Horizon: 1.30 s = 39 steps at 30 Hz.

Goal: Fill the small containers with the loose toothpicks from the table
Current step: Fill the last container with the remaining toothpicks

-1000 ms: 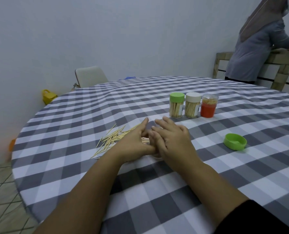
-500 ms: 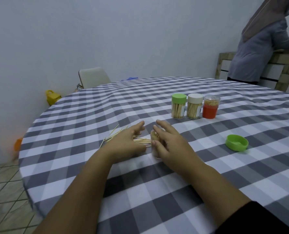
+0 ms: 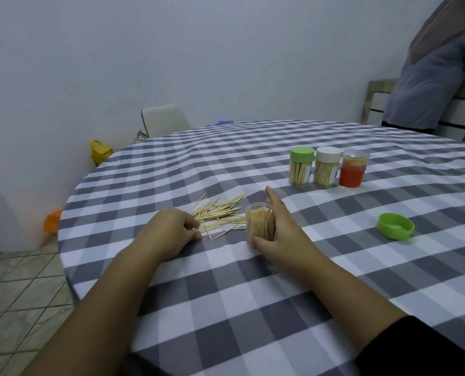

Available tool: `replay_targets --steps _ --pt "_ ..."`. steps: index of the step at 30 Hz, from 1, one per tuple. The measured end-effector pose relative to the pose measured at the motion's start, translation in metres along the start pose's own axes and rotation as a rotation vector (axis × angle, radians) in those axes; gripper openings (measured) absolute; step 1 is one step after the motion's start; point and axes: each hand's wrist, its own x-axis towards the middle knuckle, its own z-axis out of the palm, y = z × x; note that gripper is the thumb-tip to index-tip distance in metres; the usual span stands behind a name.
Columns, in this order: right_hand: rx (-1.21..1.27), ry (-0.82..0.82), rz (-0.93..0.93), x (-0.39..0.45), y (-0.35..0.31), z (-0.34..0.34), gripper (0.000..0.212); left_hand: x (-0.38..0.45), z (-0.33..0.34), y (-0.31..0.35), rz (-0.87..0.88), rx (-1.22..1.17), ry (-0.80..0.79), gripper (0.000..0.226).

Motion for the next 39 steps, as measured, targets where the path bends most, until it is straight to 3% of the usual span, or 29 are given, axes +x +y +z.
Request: replay_targets --steps 2,8,14,18,24,30,34,39 --pt "0.0 0.005 0.003 0.0 0.0 0.0 0.096 0.003 0.005 0.002 0.021 -0.008 0.024 0.022" --pt "-0.018 0.013 0.001 0.0 0.001 0.0 0.094 0.014 0.018 0.014 0.065 0.003 0.101 0.026" --pt "-0.027 0.025 -0.004 0.001 0.001 0.001 0.092 0.011 0.033 0.02 0.076 0.021 0.361 0.04" --pt "-0.024 0.026 -0.015 0.0 -0.001 0.001 0.092 0.013 0.038 0.02 0.048 0.229 0.247 0.071" --pt "-0.031 0.02 -0.009 0.0 -0.002 0.001 0.092 0.02 0.039 0.018 0.151 0.147 0.24 0.029" --pt "-0.029 0.013 -0.003 0.0 -0.001 0.001 0.092 0.033 0.033 0.017 0.277 0.306 0.288 0.039" --pt "-0.039 0.019 -0.015 0.001 0.001 0.001 0.091 0.039 0.028 0.03 0.32 0.46 0.117 0.065" --pt "-0.045 0.028 -0.023 0.002 0.002 0.002 0.091 0.048 0.032 0.048 0.338 0.554 -0.023 0.067"
